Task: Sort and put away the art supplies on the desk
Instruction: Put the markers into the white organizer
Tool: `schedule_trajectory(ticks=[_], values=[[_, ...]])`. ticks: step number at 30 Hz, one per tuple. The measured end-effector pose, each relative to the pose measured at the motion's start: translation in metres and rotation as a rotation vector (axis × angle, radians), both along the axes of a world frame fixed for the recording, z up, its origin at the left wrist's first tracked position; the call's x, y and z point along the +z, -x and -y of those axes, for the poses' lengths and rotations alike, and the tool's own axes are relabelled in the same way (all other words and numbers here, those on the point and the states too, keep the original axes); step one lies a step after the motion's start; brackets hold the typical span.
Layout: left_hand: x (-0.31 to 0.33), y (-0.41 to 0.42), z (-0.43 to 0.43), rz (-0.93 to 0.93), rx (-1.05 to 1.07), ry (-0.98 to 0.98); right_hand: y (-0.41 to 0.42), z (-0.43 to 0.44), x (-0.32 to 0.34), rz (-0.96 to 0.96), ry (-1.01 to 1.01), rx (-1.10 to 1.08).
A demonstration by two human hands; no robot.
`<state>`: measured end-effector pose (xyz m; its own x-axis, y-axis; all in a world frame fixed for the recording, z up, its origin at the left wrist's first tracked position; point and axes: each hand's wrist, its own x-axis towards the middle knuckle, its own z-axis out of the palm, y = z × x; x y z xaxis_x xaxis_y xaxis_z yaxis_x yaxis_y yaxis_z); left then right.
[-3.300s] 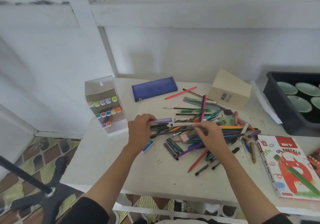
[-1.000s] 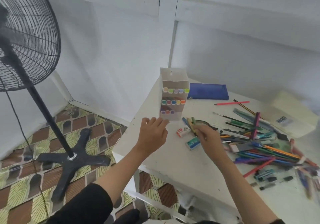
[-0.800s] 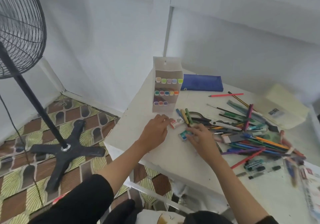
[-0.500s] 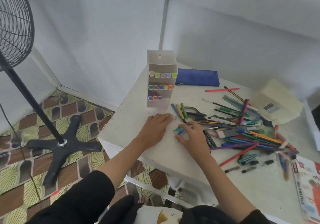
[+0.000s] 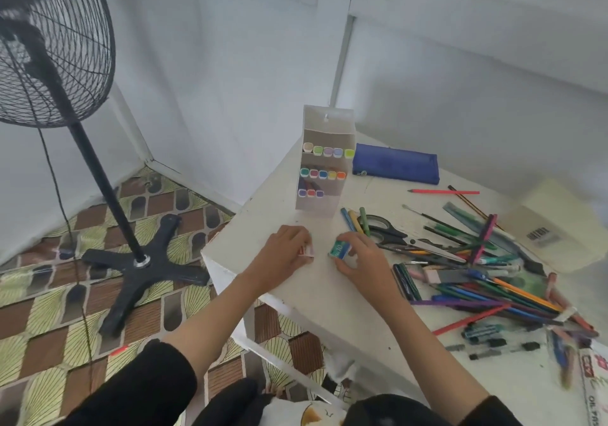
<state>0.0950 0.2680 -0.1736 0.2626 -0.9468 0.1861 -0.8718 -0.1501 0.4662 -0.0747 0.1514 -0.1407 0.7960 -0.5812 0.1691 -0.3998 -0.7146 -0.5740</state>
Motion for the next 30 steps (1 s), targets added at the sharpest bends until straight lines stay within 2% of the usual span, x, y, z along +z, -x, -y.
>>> schedule_trajectory(ticks=[3, 5, 12, 19, 25, 30], values=[[0.01, 0.003, 0.001, -0.072, 0.085, 0.111, -0.017, 0.009, 0.012, -0.021, 0.035, 0.084], [0.018, 0.001, 0.009, -0.048, 0.103, 0.164, -0.031, 0.016, 0.018, -0.067, 0.086, 0.12], [0.02, -0.014, 0.033, 0.394, -0.039, 0.039, -0.059, 0.03, 0.03, -0.288, 0.209, 0.208], [0.03, -0.009, 0.04, 0.602, 0.023, -0.003, -0.068, 0.04, 0.015, -0.359, 0.279, 0.182], [0.024, -0.013, 0.05, 0.568, 0.16, -0.148, -0.065, 0.036, 0.018, -0.297, 0.499, 0.141], [0.029, -0.013, 0.058, 0.444, 0.271, -0.278, -0.072, 0.03, 0.02, -0.327, 0.53, 0.09]])
